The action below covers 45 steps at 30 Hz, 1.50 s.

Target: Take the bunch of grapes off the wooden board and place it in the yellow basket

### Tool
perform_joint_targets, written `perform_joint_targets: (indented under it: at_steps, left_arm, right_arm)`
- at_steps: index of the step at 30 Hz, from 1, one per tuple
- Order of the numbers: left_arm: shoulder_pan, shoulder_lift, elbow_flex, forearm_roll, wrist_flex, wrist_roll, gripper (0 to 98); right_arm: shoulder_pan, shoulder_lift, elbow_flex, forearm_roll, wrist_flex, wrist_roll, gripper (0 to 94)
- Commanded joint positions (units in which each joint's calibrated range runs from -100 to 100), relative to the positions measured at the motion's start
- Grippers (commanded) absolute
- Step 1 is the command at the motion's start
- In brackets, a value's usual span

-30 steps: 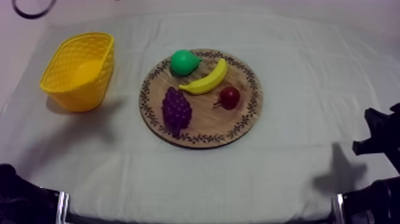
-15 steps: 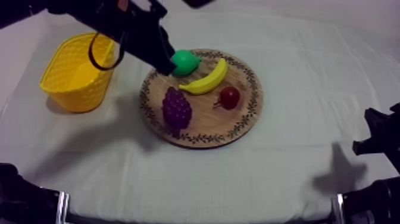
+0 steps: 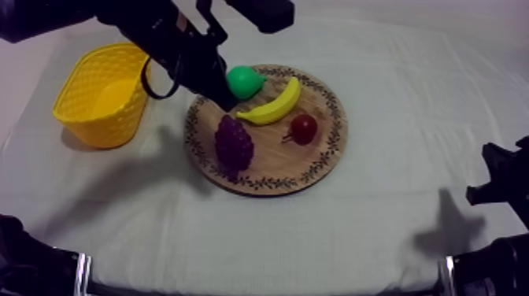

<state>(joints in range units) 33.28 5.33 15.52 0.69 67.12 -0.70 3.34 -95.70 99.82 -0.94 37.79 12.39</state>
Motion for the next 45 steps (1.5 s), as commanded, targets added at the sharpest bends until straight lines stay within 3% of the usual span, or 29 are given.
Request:
perform_joint_targets:
  at_steps: [1,4,8,15,22,28,32,37,39,42,45]
  left_arm:
    - [-0.43,0.52,-0.19,0.44,0.71,5.2,0.4]
    - [-1.5,1.45,0.15,2.2,0.88,11.46,1.3]
    - [-2.54,2.59,0.03,4.15,1.74,14.42,2.4]
    - [-2.76,4.09,-1.91,2.11,6.85,20.58,3.2]
    - [-2.42,3.79,-1.95,1.3,8.82,23.32,3.5]
    - [-2.47,3.65,1.4,1.61,5.75,23.04,6.1]
    - [-3.36,3.43,4.14,4.36,1.73,19.95,24.9]
    - [-5.93,3.88,6.19,11.2,-0.53,13.24,65.1]
    - [-6.53,3.99,7.02,13.05,-1.51,11.3,76.7]
    - [-6.7,4.06,7.67,13.6,-2.16,11.12,85.2]
    - [-6.29,4.2,7.56,12.73,-2.38,12.38,88.5]
  right_arm:
    - [0.02,0.03,-0.04,-0.02,0.03,0.0,0.3]
    - [0.02,0.03,-0.04,-0.02,0.03,0.0,0.3]
    - [0.02,0.03,-0.04,-0.02,0.03,0.0,0.3]
    - [0.02,0.03,-0.04,-0.02,0.03,0.0,0.3]
    - [0.02,0.03,-0.04,-0.02,0.03,0.0,0.3]
    - [0.02,0.03,-0.04,-0.02,0.03,0.0,0.3]
    - [0.02,0.03,-0.04,-0.02,0.03,0.0,0.3]
    - [0.02,0.03,-0.04,-0.02,0.03,0.0,0.3]
    - [0.02,0.03,-0.04,-0.02,0.03,0.0,0.3]
    - [0.02,0.03,-0.04,-0.02,0.03,0.0,0.3]
    - [0.02,0.03,-0.04,-0.02,0.03,0.0,0.3]
